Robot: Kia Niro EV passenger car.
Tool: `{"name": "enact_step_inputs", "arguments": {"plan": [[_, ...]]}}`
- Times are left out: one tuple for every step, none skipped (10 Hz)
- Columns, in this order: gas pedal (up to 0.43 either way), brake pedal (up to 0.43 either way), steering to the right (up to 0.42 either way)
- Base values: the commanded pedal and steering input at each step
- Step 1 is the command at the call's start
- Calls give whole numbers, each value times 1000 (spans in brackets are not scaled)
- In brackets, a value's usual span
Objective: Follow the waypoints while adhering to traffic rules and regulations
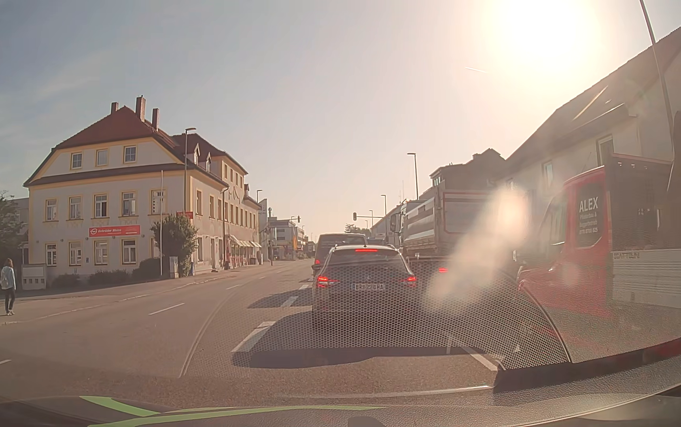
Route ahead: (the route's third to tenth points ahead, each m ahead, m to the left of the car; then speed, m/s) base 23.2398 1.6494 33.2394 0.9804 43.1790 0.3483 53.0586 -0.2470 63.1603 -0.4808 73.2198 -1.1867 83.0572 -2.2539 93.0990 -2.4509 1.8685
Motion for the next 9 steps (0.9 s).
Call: {"name": "enact_step_inputs", "arguments": {"plan": [[0, 189, 2], [0, 189, 2], [0, 183, 1], [0, 177, 2], [0, 183, 2], [0, 183, 2], [0, 183, 2], [0, 189, 1], [0, 195, 1]]}}
